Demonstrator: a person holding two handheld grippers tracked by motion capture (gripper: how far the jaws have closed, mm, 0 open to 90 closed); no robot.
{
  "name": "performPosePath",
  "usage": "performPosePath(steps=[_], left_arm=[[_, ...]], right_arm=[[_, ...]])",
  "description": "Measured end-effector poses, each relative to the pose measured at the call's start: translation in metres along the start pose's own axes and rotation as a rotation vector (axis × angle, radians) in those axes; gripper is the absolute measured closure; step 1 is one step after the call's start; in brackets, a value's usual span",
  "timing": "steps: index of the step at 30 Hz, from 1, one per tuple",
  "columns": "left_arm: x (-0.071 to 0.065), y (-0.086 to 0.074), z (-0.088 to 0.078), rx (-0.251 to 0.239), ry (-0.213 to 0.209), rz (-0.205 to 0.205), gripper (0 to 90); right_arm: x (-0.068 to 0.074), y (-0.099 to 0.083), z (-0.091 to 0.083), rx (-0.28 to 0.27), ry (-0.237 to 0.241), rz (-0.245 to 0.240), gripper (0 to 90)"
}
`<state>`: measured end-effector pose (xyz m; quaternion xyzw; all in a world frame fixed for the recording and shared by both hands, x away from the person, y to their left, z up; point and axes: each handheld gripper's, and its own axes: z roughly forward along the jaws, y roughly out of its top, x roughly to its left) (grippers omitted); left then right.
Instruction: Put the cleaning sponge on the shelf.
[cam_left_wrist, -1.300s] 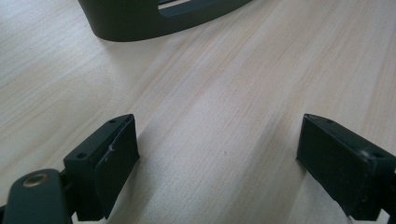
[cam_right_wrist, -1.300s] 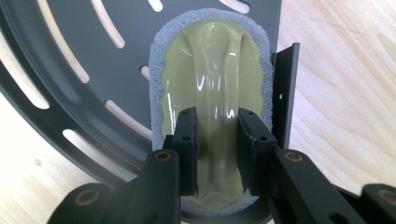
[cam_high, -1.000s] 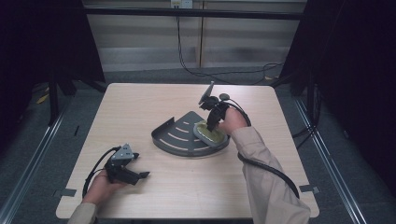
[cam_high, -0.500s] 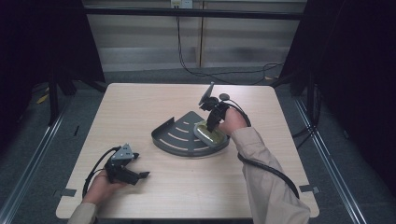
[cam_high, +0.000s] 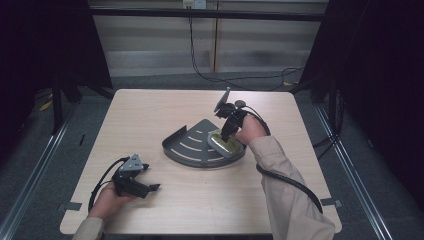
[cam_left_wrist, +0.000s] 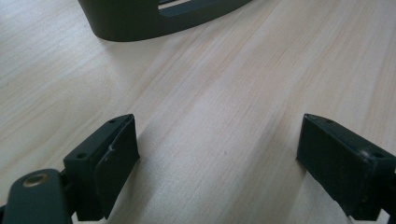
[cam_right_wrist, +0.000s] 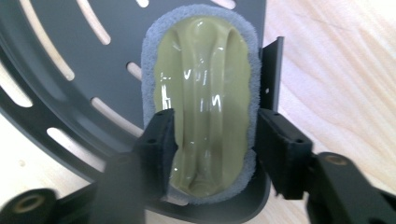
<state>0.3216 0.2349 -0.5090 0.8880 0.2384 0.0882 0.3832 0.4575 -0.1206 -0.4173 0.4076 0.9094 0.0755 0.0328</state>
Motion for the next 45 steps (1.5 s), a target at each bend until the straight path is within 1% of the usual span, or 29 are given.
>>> performPosePath(steps=[2,3,5,6,7,8,12,13,14,16,17,20,21,22,29,32,33,37,40,43,45], left_arm=[[0.000,0.000,0.000,0.000,-0.004,-0.002,12.0],[0.000,0.000,0.000,0.000,-0.004,-0.002,12.0],[0.000,0.000,0.000,0.000,0.001,0.000,12.0],[0.000,0.000,0.000,0.000,0.000,0.000,12.0],[0.000,0.000,0.000,0.000,-0.003,0.000,12.0],[0.000,0.000,0.000,0.000,-0.002,0.000,12.0],[0.000,0.000,0.000,-0.005,-0.002,-0.003,12.0],[0.000,0.000,0.000,-0.004,0.001,-0.001,12.0],[0.000,0.000,0.000,-0.004,0.001,-0.002,12.0],[0.000,0.000,0.000,-0.006,-0.001,-0.002,12.0],[0.000,0.000,0.000,-0.005,-0.001,-0.001,12.0],[0.001,0.000,0.000,-0.009,-0.009,-0.006,11.9],[0.001,0.000,0.000,-0.009,-0.010,-0.008,11.9],[0.001,0.000,0.000,-0.010,-0.010,-0.009,11.9],[0.000,0.000,0.000,-0.005,0.000,0.000,11.9],[0.000,0.000,0.000,-0.005,-0.001,0.000,11.9],[0.000,0.000,0.000,-0.005,-0.001,-0.001,11.9],[0.000,0.000,0.000,-0.005,0.000,-0.001,11.9],[0.000,0.000,0.000,-0.005,-0.002,-0.003,11.9],[0.000,0.000,0.000,-0.006,-0.001,-0.003,11.9],[0.000,0.000,0.000,-0.006,-0.004,-0.005,11.9]], right_arm=[[0.001,0.000,-0.001,0.005,0.001,0.008,41.4],[0.001,0.000,-0.001,0.005,-0.001,0.000,39.0],[0.002,-0.001,-0.001,0.006,-0.002,0.003,35.1],[0.002,-0.002,0.000,0.004,-0.001,-0.013,34.0],[0.004,-0.002,-0.001,0.015,-0.003,-0.008,32.2],[0.004,-0.004,-0.001,0.005,-0.010,-0.023,30.9],[0.006,-0.009,-0.006,0.008,-0.010,-0.027,27.2],[0.006,-0.010,-0.008,0.016,-0.009,-0.031,26.3],[0.005,-0.012,-0.009,0.010,-0.007,-0.045,24.9],[0.006,-0.016,-0.014,0.005,-0.007,-0.041,24.2],[0.005,-0.018,-0.015,-0.002,-0.012,-0.057,23.6],[0.006,-0.024,-0.021,-0.003,-0.005,-0.044,21.6],[0.005,-0.026,-0.022,-0.009,-0.005,-0.055,21.6],[0.005,-0.029,-0.024,-0.010,-0.006,-0.054,21.6],[0.004,-0.045,-0.032,-0.029,0.010,-0.058,20.5],[0.004,-0.052,-0.035,-0.041,0.013,-0.068,19.9],[0.004,-0.055,-0.036,-0.033,0.006,-0.071,19.9],[0.002,-0.064,-0.041,-0.056,0.014,-0.079,19.6],[0.002,-0.071,-0.043,-0.054,0.020,-0.075,18.7],[0.001,-0.078,-0.043,-0.062,0.021,-0.085,19.0],[0.000,-0.083,-0.043,-0.057,0.024,-0.084,18.9]])
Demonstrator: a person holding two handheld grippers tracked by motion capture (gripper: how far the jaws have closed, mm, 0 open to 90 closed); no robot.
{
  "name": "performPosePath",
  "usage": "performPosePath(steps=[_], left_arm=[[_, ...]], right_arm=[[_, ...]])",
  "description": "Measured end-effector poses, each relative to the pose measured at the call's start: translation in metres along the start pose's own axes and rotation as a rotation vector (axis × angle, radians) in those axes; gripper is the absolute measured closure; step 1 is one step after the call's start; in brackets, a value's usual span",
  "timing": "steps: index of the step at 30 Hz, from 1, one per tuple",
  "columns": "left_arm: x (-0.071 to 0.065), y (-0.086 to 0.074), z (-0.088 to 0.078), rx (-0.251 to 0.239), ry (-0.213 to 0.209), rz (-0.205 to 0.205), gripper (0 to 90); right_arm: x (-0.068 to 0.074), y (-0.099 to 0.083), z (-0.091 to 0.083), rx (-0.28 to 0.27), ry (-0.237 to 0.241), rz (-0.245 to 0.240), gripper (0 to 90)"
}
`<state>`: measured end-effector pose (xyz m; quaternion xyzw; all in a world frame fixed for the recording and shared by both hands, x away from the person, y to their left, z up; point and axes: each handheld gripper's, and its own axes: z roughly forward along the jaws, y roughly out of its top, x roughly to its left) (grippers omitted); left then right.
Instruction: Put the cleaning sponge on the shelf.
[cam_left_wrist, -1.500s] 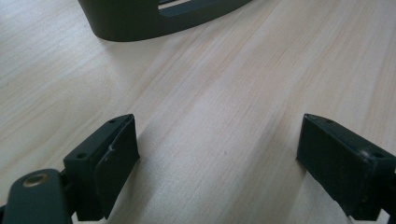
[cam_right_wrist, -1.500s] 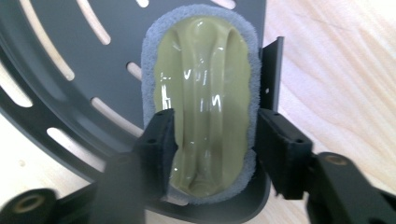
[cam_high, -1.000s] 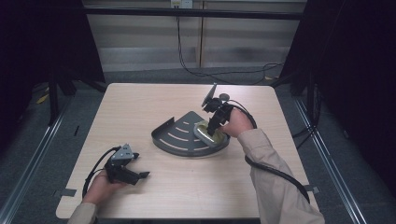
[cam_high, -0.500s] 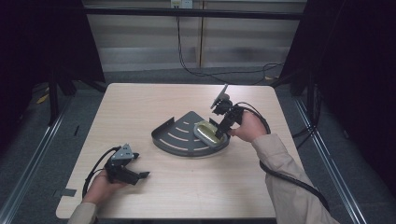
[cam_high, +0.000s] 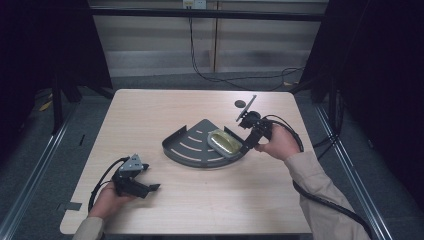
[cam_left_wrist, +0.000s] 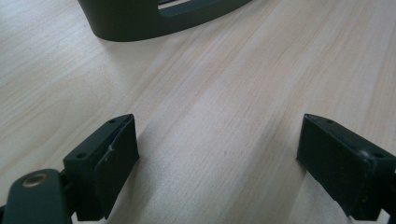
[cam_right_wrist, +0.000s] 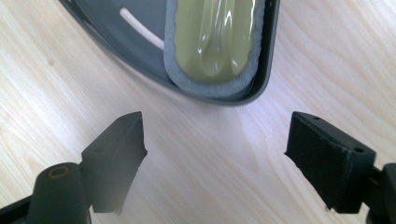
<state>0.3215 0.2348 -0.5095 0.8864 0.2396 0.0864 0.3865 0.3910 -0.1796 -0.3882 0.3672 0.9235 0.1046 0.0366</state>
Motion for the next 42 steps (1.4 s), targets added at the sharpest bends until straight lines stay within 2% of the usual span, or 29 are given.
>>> performPosePath(steps=[7,12,24,33,35,42], left_arm=[[0.000,0.000,0.000,0.005,0.000,0.003,11.9],[0.000,0.000,0.000,0.005,0.002,0.004,11.9],[0.000,0.000,0.000,0.005,0.002,0.005,11.9],[0.000,0.000,0.000,0.005,0.001,0.005,11.9],[0.000,0.000,0.000,0.005,0.000,0.003,11.9],[0.000,0.000,0.000,0.004,0.001,0.004,11.9]], right_arm=[[0.000,-0.016,0.000,0.017,0.004,-0.005,18.0],[0.003,-0.028,0.001,0.003,0.012,-0.012,17.8],[0.011,-0.056,0.012,-0.003,-0.004,-0.035,15.2],[0.014,-0.077,0.023,-0.055,0.011,-0.016,14.8],[0.015,-0.082,0.027,-0.055,0.022,0.004,14.6],[0.012,-0.103,0.041,-0.069,0.025,0.014,14.5]])
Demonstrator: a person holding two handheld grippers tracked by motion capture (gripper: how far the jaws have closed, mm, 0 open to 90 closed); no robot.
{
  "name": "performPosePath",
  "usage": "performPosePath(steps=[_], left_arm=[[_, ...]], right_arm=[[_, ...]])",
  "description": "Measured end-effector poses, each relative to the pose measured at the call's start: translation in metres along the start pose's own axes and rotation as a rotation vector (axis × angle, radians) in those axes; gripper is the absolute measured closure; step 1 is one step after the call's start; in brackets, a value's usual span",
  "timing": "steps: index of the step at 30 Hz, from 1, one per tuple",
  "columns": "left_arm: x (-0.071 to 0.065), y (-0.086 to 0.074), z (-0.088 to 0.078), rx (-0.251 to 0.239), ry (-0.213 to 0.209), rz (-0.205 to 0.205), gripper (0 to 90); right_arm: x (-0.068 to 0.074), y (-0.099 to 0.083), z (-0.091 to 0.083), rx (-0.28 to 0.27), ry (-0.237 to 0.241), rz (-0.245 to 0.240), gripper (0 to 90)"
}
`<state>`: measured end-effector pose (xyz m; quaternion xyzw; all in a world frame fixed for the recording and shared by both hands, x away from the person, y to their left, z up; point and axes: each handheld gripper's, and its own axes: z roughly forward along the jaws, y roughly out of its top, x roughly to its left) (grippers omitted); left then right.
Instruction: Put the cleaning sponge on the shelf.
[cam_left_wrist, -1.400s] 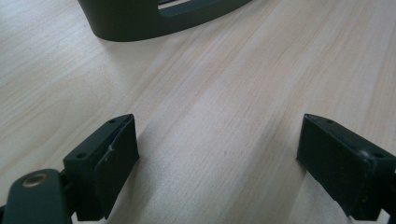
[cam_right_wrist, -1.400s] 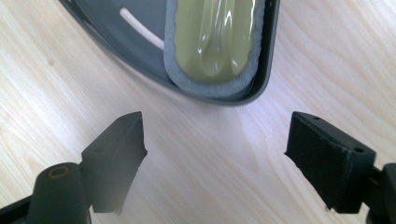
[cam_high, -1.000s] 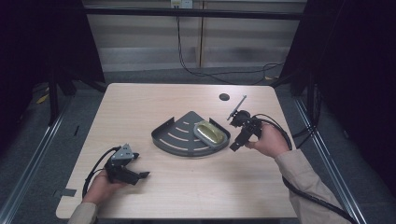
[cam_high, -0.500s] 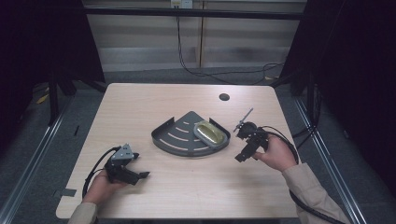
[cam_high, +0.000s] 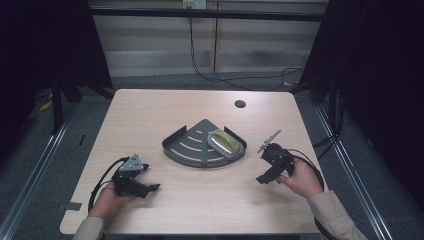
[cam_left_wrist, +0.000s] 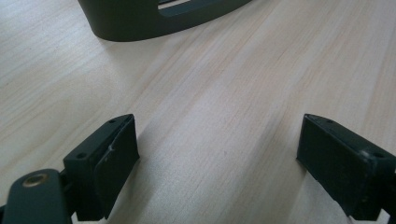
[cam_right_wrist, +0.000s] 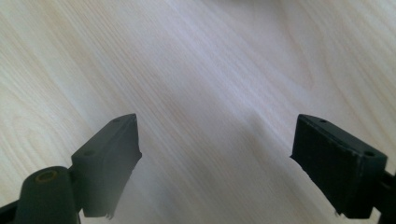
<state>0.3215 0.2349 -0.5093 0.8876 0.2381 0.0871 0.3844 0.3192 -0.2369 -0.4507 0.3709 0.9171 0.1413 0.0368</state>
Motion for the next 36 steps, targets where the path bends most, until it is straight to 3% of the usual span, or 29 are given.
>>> performPosePath(steps=[5,17,24,32,36], left_arm=[[0.000,0.000,0.000,0.000,0.000,0.000,11.9],[0.000,0.000,0.000,0.000,0.000,0.000,11.9],[0.000,0.000,0.000,0.001,0.001,0.002,11.9],[0.000,0.000,0.000,0.000,0.000,0.002,11.9],[0.000,0.000,0.000,0.001,0.001,0.002,11.9]], right_arm=[[-0.002,-0.014,0.004,-0.010,-0.003,0.026,14.4],[0.002,-0.033,0.021,-0.053,-0.024,0.000,13.8],[0.001,-0.047,0.026,-0.173,-0.017,0.036,8.0],[-0.004,-0.067,0.031,-0.346,-0.018,0.000,6.3],[-0.003,-0.068,0.031,-0.353,-0.016,0.012,6.3]])
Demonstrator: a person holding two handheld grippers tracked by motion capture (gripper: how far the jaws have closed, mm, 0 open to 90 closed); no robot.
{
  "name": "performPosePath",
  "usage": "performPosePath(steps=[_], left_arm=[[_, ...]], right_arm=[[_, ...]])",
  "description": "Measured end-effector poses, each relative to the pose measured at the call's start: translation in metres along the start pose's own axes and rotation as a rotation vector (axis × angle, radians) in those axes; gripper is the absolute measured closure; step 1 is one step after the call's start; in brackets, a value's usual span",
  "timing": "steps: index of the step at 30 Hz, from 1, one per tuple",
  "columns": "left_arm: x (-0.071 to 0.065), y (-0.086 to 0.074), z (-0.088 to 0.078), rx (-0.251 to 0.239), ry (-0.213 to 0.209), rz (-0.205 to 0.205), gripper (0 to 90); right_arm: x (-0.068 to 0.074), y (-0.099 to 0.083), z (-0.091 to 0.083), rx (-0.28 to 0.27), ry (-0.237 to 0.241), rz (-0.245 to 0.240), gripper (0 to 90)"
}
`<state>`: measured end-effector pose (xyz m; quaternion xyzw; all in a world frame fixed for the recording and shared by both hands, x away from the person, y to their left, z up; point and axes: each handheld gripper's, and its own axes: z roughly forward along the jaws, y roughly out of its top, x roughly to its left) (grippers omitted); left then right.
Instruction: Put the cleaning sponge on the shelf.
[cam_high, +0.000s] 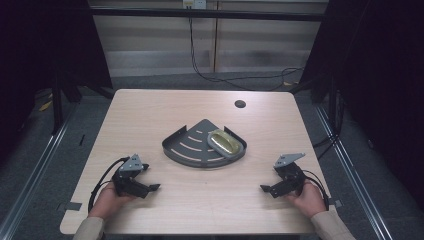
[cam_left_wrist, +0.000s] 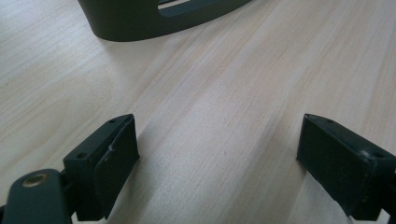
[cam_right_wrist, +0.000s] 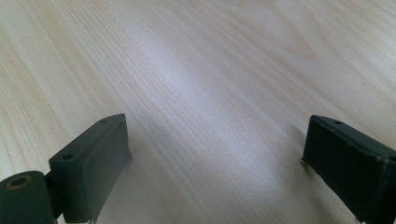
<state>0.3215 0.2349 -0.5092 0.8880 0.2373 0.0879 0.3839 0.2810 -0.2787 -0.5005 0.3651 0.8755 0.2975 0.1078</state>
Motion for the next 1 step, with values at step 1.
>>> performPosePath(steps=[1], left_arm=[[0.0000,0.0000,0.0000,0.000,0.001,0.000,11.9]], right_arm=[[0.0000,0.0005,0.0003,0.002,-0.005,-0.001,6.3]])
